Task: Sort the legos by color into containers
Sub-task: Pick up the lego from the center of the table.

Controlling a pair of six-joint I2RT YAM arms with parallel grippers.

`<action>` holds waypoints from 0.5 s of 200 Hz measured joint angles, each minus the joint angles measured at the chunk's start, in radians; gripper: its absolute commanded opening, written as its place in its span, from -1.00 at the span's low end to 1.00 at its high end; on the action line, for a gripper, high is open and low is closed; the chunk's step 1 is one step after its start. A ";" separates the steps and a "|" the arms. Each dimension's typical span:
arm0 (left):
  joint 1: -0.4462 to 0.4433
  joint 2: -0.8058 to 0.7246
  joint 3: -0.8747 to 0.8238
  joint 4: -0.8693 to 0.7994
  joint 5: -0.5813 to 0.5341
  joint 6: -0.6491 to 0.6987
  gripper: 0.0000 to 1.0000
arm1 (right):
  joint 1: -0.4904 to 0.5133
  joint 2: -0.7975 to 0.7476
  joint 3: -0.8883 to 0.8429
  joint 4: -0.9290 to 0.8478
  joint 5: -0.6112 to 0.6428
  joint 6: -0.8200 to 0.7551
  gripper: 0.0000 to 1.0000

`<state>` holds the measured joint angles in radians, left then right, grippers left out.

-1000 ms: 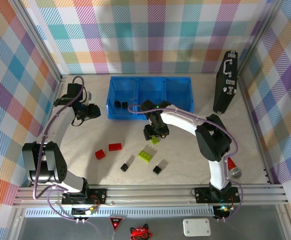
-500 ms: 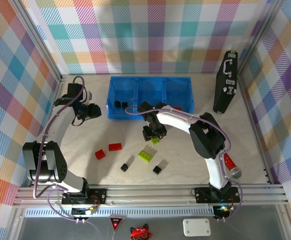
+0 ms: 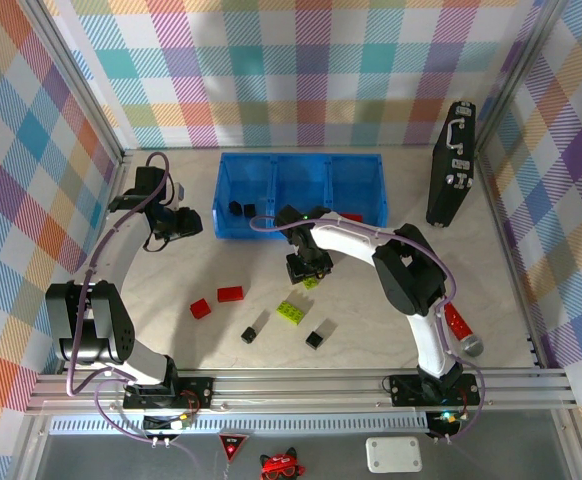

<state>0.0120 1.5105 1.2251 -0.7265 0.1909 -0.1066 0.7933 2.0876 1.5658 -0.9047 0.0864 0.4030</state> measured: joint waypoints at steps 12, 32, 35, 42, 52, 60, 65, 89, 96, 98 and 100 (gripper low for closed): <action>0.000 0.000 0.000 0.000 0.000 0.000 -0.21 | 0.000 0.001 0.000 0.001 0.000 0.000 0.00; 0.000 0.000 0.000 0.000 0.000 0.000 -0.21 | 0.000 0.006 0.000 0.005 0.000 0.000 -0.06; 0.000 0.000 0.000 0.000 0.000 0.000 -0.21 | 0.000 0.007 0.000 0.005 0.000 0.000 -0.07; 0.000 0.000 0.000 0.000 0.000 0.000 -0.21 | 0.000 0.008 0.000 0.005 0.000 0.000 -0.09; 0.000 0.000 0.000 0.000 0.000 0.000 -0.22 | 0.000 0.010 0.000 0.007 0.000 0.000 -0.11; 0.000 0.000 0.000 0.000 0.000 0.000 -0.22 | 0.000 0.010 0.000 0.007 0.000 0.000 -0.13; 0.000 0.000 0.000 0.000 0.000 0.000 -0.22 | 0.000 0.010 0.000 0.007 0.000 0.000 -0.15; 0.000 0.000 0.000 0.000 0.000 0.000 -0.22 | 0.000 0.010 0.000 0.007 0.000 0.000 -0.17; 0.000 0.000 0.000 0.000 0.000 0.000 -0.22 | 0.000 0.010 0.000 0.007 0.000 0.000 -0.18; 0.000 0.000 0.000 0.000 0.000 0.000 -0.22 | 0.000 0.010 0.000 0.007 0.000 0.000 -0.19; 0.000 0.000 0.000 0.000 0.000 0.000 -0.22 | 0.000 0.010 0.000 0.007 0.000 0.000 -0.20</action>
<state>0.0120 1.5101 1.2251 -0.7265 0.1905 -0.1066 0.7937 2.0979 1.5658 -0.8978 0.0864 0.4030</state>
